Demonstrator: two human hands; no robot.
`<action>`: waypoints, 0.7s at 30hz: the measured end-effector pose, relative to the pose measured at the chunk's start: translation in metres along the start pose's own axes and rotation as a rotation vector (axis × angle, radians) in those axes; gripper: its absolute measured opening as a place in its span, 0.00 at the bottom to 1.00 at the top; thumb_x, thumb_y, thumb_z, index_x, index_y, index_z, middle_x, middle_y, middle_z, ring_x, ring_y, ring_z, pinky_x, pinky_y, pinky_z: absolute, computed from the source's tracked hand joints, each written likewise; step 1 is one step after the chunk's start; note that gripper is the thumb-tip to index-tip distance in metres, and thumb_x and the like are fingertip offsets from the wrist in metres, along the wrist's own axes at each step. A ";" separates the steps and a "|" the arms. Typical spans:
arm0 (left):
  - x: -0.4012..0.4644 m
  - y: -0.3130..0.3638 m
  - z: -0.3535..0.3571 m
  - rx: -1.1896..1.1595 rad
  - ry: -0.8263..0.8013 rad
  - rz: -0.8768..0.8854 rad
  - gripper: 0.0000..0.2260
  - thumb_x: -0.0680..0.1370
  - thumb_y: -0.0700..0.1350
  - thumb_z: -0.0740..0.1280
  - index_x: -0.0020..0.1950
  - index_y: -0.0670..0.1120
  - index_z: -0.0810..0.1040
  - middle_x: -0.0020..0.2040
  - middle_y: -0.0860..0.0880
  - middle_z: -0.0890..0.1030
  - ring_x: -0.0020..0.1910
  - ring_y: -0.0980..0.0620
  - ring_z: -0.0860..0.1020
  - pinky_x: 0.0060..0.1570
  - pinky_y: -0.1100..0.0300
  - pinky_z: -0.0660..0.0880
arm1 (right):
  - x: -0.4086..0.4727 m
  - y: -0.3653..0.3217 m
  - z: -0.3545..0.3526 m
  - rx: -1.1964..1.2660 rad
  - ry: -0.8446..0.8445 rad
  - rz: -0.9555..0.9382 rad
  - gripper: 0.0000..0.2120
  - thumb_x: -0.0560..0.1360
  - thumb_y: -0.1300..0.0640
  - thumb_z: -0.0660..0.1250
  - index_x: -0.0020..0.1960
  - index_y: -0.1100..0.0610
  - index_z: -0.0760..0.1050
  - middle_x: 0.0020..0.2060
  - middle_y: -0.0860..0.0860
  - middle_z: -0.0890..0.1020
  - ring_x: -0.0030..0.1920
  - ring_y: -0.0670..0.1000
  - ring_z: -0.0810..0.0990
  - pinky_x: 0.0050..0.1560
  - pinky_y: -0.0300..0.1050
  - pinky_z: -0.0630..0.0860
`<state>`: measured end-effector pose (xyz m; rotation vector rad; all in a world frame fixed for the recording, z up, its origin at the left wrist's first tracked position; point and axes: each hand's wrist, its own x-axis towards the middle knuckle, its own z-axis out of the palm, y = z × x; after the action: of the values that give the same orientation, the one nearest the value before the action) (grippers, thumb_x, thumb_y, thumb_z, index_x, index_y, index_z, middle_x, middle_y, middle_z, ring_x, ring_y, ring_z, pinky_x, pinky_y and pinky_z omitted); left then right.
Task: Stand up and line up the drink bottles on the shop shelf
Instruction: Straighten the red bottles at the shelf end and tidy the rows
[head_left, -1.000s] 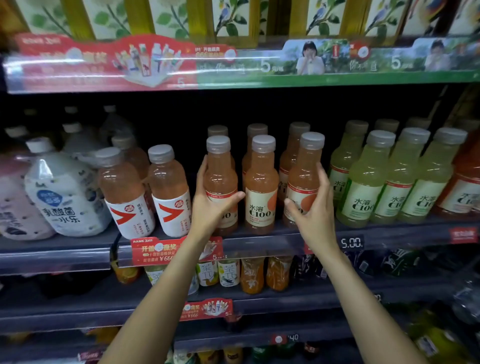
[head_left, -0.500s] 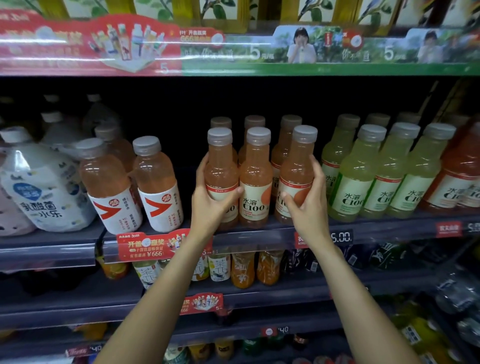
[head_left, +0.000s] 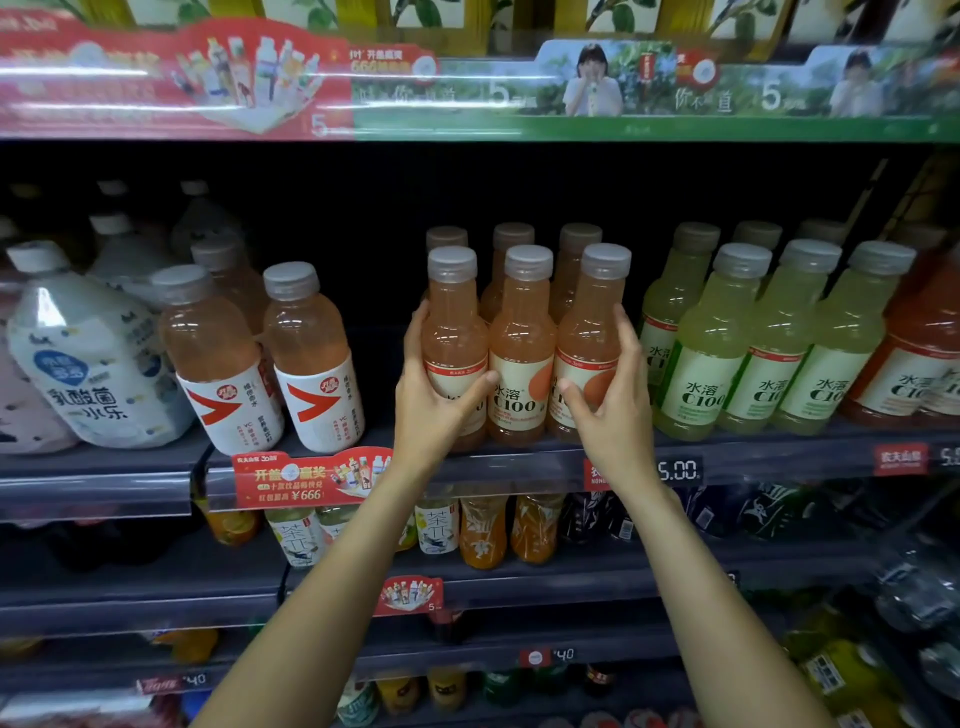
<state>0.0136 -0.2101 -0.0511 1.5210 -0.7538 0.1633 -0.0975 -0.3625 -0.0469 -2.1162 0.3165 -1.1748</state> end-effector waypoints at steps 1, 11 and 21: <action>-0.001 0.000 0.000 0.015 -0.008 0.002 0.45 0.69 0.53 0.75 0.77 0.53 0.51 0.66 0.61 0.71 0.65 0.61 0.72 0.65 0.54 0.72 | 0.000 0.000 0.000 -0.006 0.001 -0.004 0.39 0.74 0.62 0.69 0.76 0.49 0.50 0.69 0.45 0.59 0.65 0.31 0.57 0.58 0.17 0.57; -0.046 0.030 -0.028 0.407 0.074 0.078 0.28 0.79 0.56 0.62 0.75 0.47 0.60 0.71 0.54 0.66 0.70 0.62 0.61 0.69 0.67 0.59 | -0.035 -0.033 0.007 -0.187 0.256 -0.366 0.18 0.75 0.64 0.64 0.65 0.59 0.69 0.62 0.60 0.73 0.64 0.56 0.69 0.68 0.42 0.63; -0.034 0.012 -0.188 0.184 0.318 0.166 0.31 0.77 0.39 0.67 0.75 0.39 0.54 0.72 0.54 0.63 0.72 0.57 0.63 0.70 0.62 0.62 | -0.052 -0.112 0.098 0.079 -0.176 -0.342 0.30 0.76 0.55 0.66 0.73 0.51 0.57 0.72 0.55 0.62 0.73 0.50 0.59 0.72 0.39 0.56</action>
<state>0.0448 -0.0221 -0.0364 1.5563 -0.6206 0.5986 -0.0588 -0.2097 -0.0415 -2.2414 -0.1769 -1.1544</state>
